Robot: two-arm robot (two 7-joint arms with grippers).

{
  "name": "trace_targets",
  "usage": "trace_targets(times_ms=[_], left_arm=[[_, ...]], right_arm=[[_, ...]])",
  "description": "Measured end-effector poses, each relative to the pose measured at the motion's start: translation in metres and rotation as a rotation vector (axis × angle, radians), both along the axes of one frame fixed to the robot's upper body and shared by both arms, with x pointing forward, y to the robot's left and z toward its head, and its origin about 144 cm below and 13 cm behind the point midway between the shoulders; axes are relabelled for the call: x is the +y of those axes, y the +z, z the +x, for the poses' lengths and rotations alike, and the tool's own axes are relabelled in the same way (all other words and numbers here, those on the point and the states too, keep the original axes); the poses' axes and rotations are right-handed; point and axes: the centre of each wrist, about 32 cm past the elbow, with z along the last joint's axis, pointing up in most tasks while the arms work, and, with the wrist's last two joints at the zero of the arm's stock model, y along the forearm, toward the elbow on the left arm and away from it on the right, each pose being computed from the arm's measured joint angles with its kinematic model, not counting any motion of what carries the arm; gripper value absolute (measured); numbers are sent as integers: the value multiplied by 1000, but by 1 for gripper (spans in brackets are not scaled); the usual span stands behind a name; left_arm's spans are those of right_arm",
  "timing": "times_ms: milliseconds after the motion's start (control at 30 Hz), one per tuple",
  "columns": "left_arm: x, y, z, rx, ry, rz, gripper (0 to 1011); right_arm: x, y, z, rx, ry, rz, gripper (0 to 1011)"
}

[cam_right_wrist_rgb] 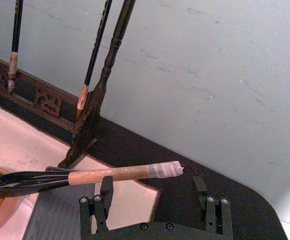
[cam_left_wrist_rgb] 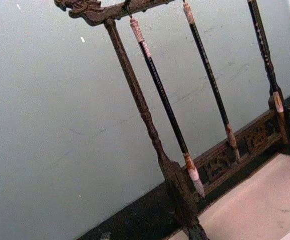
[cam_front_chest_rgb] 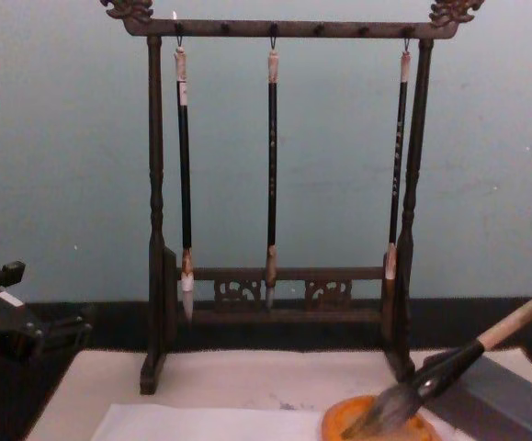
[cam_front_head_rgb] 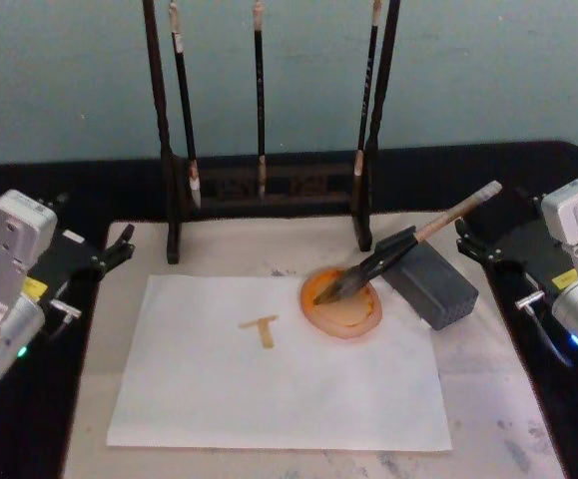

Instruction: Pick up the brush from the inkstone, write on the paper, then place the brush back to its original position.

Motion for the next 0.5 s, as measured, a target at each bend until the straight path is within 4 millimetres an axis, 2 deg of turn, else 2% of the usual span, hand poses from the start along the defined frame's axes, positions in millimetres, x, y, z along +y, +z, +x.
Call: trace_targets(times_ms=[500], left_arm=[[0,0,0,0,0,0,1010]], right_arm=[[0,0,0,0,0,0,1000]])
